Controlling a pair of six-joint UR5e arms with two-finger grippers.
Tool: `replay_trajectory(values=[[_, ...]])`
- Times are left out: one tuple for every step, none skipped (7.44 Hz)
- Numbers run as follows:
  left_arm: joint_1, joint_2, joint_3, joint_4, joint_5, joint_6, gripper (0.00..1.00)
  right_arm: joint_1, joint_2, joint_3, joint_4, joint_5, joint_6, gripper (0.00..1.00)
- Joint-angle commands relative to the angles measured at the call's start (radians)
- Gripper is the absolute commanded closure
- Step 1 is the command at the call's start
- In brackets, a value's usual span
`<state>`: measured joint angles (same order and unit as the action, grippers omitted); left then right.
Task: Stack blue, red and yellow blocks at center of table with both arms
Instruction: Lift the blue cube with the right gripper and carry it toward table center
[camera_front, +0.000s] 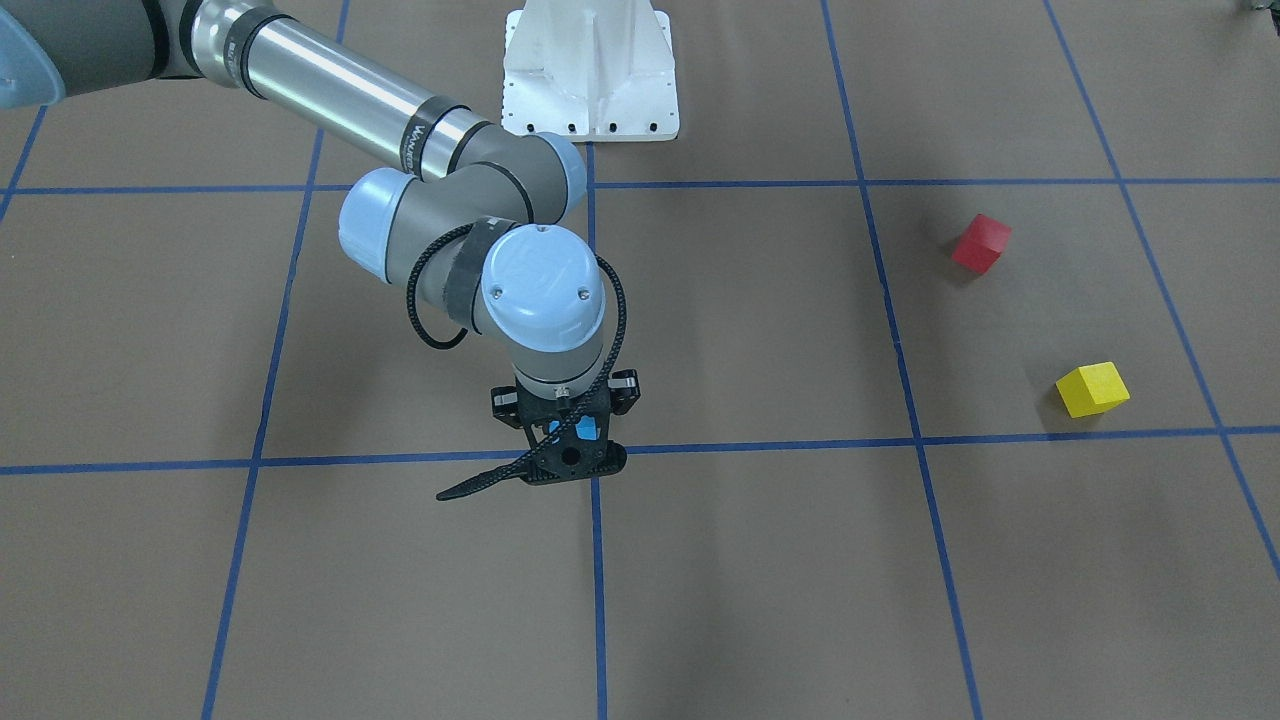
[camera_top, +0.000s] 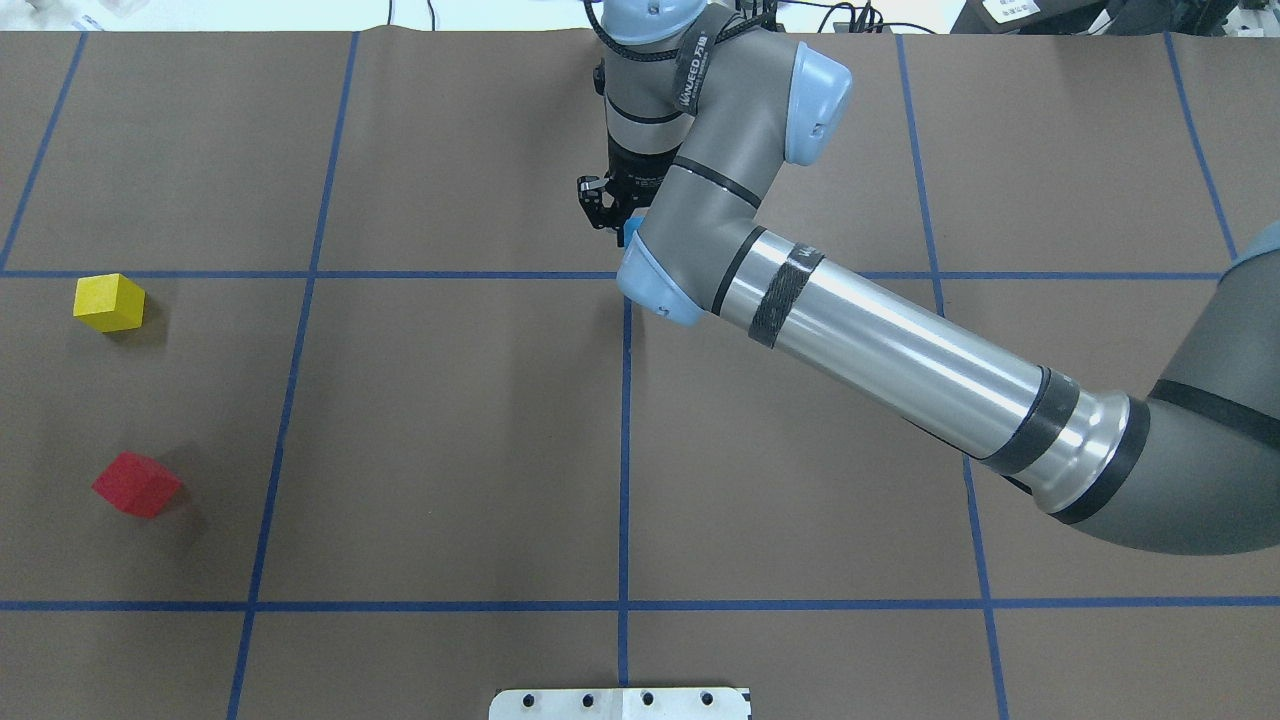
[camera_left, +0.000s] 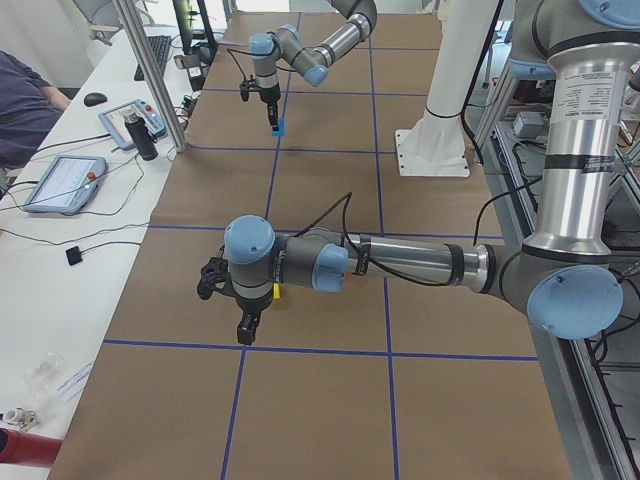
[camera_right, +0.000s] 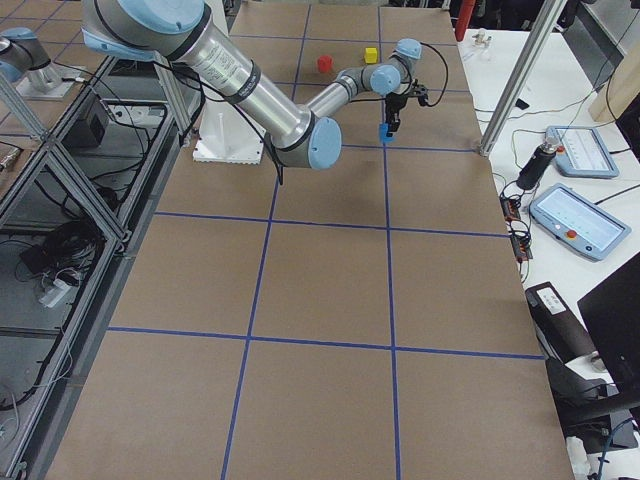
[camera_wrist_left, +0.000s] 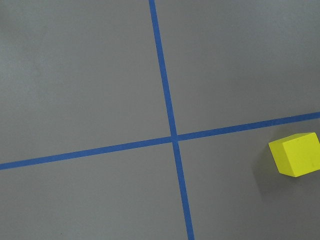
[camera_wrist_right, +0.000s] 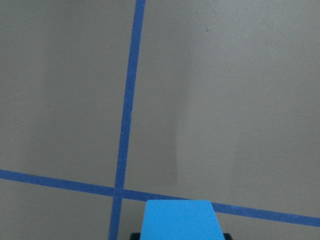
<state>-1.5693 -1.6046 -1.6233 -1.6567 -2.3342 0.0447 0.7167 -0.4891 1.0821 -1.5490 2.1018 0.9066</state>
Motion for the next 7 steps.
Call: replay_trajectory(values=[[0.0,0.0,0.002,0.0,-0.001,0.0,0.0,-0.031,0.007,-0.007,0.003,0.016,0.09,1.0],[0.0,0.0,-0.001,-0.002,-0.001,-0.002,0.0,-0.033,0.0,-0.007,0.003,0.05,0.107,1.0],[0.0,0.0,-0.001,-0.002,-0.001,-0.002,0.0,-0.033,-0.005,-0.005,0.003,0.061,0.126,1.0],[0.0,0.0,-0.001,0.0,0.001,-0.002,0.0,-0.033,-0.016,-0.005,0.003,0.072,0.126,1.0],[0.0,0.0,-0.001,-0.002,-0.001,-0.002,0.0,-0.039,-0.022,-0.004,0.003,0.072,0.126,1.0],[0.0,0.0,-0.003,-0.002,-0.001,-0.002,0.0,-0.043,-0.025,-0.004,0.001,0.072,0.126,1.0],[0.0,0.0,-0.003,-0.002,-0.001,-0.002,0.0,-0.052,-0.035,0.002,0.001,0.072,0.126,1.0]])
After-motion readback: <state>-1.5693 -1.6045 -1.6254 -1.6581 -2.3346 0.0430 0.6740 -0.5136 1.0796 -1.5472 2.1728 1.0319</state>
